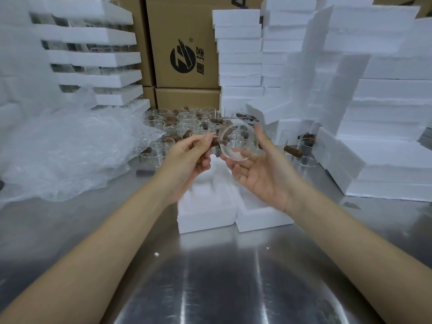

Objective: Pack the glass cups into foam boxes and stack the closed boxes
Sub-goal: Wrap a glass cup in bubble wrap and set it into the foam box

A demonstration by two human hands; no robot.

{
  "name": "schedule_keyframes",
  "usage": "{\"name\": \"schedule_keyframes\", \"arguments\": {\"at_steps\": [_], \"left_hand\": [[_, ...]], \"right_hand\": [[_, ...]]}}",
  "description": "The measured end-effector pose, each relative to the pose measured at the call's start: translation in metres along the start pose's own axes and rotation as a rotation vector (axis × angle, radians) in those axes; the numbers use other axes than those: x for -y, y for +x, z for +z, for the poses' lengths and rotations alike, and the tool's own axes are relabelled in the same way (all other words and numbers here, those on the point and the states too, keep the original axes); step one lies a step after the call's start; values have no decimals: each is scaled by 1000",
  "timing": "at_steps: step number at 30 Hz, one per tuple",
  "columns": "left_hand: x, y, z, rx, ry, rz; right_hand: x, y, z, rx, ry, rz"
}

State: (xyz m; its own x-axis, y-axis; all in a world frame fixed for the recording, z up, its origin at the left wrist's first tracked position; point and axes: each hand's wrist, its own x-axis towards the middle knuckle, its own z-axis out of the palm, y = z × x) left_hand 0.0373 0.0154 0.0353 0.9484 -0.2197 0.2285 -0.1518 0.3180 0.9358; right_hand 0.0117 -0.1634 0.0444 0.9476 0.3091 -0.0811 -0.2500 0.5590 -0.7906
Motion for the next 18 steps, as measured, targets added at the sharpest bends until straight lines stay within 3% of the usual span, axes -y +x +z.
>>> {"name": "schedule_keyframes", "arguments": {"at_steps": [6, 13, 15, 18], "left_hand": [[-1, 1, -2, -21, 63, -40], [-4, -3, 3, -40, 67, -54], [-3, -6, 7, -134, 150, 56], [-4, -10, 14, -267, 411, 365]], "right_hand": [[1, 4, -3, -32, 126, 134], [1, 6, -5, -42, 118, 114], [0, 5, -4, -27, 114, 91], [-1, 4, -4, -1, 96, 34]]}}
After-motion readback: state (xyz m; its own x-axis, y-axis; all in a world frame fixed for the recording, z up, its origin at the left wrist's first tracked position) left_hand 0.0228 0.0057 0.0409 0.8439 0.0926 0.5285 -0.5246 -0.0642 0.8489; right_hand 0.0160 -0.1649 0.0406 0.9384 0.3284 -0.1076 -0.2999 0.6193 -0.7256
